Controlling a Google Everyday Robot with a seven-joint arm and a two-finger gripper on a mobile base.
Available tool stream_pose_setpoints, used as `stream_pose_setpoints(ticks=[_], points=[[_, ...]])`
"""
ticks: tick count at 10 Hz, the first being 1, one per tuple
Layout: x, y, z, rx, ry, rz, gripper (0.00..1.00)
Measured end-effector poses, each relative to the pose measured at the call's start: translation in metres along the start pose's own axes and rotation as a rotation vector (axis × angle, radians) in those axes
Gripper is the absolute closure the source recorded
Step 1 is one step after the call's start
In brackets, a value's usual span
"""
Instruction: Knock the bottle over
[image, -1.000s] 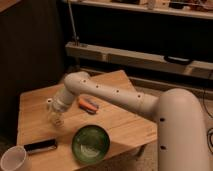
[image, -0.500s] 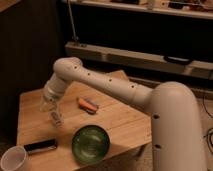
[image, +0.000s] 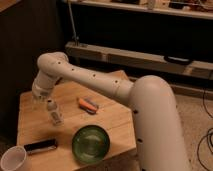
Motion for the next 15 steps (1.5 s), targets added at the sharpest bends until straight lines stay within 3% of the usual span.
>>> stream_pose_setpoints(ticks=[4,9,11,13,14,15], points=[[-0.016,0.009,0.003,-0.013,-0.073,0.039,1.0],[-0.081,0.019,-0.052,-0.082,-0.144,0.186,1.0],[-0.121,0.006,-0.071,-0.092,-0.192,0.269,1.0],[-0.162,-0.018,-0.086,-0.087,-0.269,0.391,1.0],[-0.18,-0.032,-0.094,-0.089,-0.293,0.448,1.0],[-0.193,-0.042,-0.1,-0.089,-0.289,0.484,0.97]])
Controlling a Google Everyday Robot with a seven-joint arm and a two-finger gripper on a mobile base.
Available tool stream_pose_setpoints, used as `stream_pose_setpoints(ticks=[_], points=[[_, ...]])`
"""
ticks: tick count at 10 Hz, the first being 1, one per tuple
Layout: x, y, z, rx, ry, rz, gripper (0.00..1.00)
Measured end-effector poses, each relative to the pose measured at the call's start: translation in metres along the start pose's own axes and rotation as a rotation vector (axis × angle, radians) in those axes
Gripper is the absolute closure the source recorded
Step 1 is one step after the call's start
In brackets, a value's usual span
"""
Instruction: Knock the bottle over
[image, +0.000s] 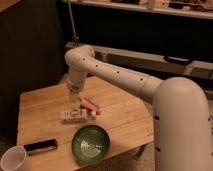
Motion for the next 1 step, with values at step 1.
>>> stream_pose_setpoints(ticks=[1], points=[[-0.0177,-0.0015,-0.002,0.007,0.016,0.033,0.97]])
